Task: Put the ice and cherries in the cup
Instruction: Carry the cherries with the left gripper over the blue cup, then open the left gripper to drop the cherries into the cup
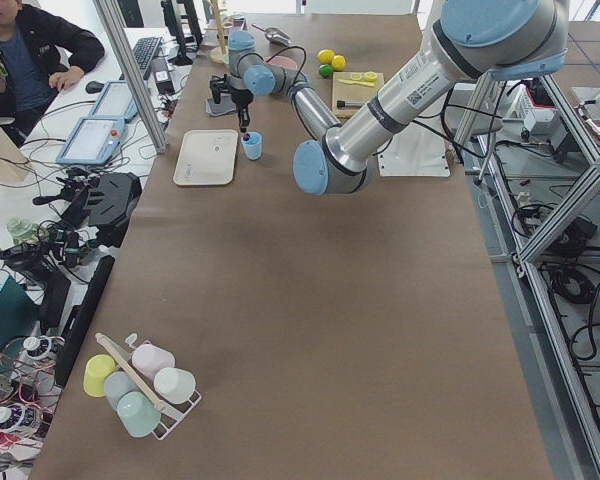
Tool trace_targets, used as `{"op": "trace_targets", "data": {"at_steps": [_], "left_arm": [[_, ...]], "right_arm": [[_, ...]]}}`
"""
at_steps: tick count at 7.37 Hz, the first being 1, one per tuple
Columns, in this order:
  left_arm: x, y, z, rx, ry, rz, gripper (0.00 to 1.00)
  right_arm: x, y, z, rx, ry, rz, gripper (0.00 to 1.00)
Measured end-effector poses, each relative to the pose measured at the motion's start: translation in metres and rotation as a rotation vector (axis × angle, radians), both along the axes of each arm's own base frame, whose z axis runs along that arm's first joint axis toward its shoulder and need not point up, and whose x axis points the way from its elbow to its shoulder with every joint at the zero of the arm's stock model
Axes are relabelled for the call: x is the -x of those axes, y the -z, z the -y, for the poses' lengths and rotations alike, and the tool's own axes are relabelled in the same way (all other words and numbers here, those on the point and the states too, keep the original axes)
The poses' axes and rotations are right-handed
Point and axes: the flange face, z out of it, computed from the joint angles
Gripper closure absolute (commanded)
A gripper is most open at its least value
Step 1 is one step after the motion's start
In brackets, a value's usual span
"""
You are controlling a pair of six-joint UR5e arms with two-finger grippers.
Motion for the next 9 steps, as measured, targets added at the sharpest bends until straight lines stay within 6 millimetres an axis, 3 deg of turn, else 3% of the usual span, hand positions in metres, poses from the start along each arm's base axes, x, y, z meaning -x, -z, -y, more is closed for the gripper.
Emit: {"op": "trace_targets", "data": {"at_steps": [3, 4, 5, 9], "left_arm": [[-0.011, 0.006, -0.005, 0.038, 0.032, -0.011, 0.67], [-0.014, 0.007, -0.007, 0.045, 0.036, -0.013, 0.14], [-0.018, 0.008, -0.010, 0.045, 0.042, -0.011, 0.02], [-0.022, 0.009, -0.015, 0.008, 0.049, 0.001, 0.02]], "right_arm": [[0.000, 0.003, 0.000, -0.008, 0.001, 0.003, 0.01], [0.000, 0.004, 0.000, -0.009, 0.001, 0.004, 0.01], [0.000, 0.003, -0.001, -0.008, 0.001, 0.003, 0.01], [0.000, 0.003, -0.001, -0.006, 0.001, 0.000, 0.01]]}}
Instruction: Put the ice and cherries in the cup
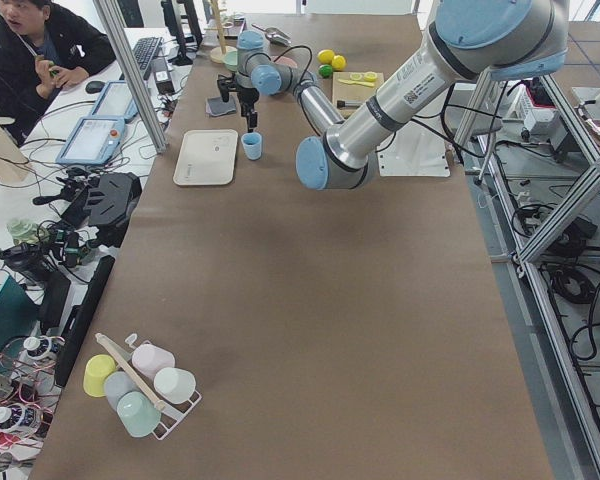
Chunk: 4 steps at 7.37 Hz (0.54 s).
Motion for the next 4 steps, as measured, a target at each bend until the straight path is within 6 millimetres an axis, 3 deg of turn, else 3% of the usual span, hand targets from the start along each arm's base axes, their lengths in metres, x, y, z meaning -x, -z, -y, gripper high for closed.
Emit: {"op": "trace_targets", "data": {"at_steps": [1, 2, 4], "left_arm": [[0.012, -0.009, 0.001, -0.015, -0.018, 0.000, 0.02], [0.045, -0.043, 0.003, -0.028, -0.053, 0.002, 0.02], [0.152, -0.149, -0.009, -0.085, -0.130, 0.027, 0.02]], "right_arm": [[0.000, 0.001, 0.001, -0.002, 0.000, 0.000, 0.01], [0.000, 0.003, 0.003, -0.006, 0.000, 0.000, 0.01], [0.000, 0.006, 0.006, -0.010, -0.001, 0.000, 0.01]]}}
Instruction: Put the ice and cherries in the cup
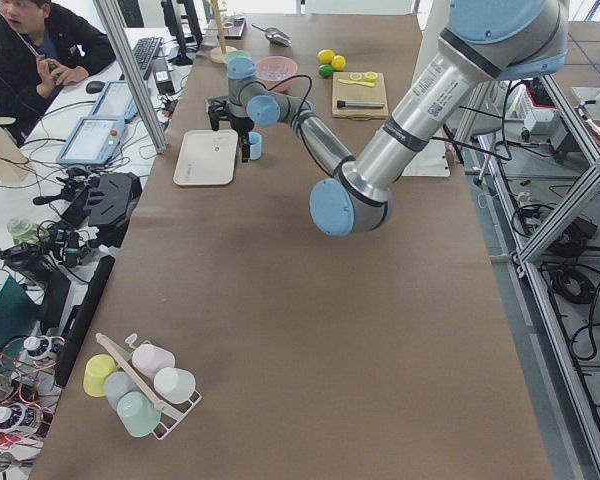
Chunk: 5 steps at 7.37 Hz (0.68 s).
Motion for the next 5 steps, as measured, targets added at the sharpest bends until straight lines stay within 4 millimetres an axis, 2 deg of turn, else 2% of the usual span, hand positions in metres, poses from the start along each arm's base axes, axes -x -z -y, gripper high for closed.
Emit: {"op": "trace_targets", "data": {"at_steps": [2, 4, 5], "left_arm": [[0.131, -0.103, -0.018, -0.046, -0.075, 0.034, 0.02], [0.254, -0.185, -0.036, -0.102, -0.140, 0.048, 0.02], [0.306, -0.222, -0.050, -0.120, -0.151, 0.059, 0.02]], "right_arm": [[0.000, 0.001, 0.004, 0.001, -0.002, -0.001, 0.01], [0.000, 0.001, 0.005, 0.001, -0.001, -0.002, 0.01], [0.000, 0.001, 0.005, 0.001, -0.002, -0.002, 0.01]]}}
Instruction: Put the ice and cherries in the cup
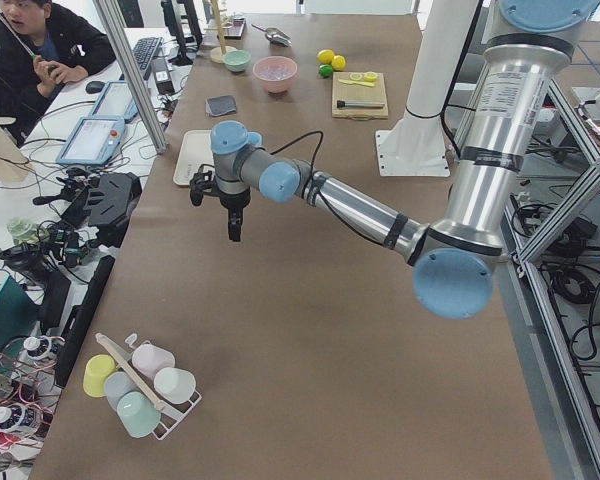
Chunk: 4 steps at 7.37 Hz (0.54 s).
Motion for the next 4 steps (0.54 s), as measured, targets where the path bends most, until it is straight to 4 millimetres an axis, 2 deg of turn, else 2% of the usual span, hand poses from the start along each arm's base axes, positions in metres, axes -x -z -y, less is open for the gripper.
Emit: {"op": "trace_targets", "data": {"at_steps": [2, 3, 4], "left_arm": [[0.086, -0.061, -0.042, -0.025, 0.010, 0.028, 0.02], [0.116, -0.081, -0.063, -0.035, 0.017, 0.039, 0.02], [0.130, -0.093, -0.076, -0.035, 0.022, 0.044, 0.02]], "right_arm": [[0.000, -0.001, 0.000, 0.001, -0.001, -0.001, 0.01], [-0.001, -0.001, -0.001, 0.001, -0.002, -0.001, 0.01], [-0.001, -0.001, -0.001, 0.001, -0.002, -0.001, 0.01]]}}
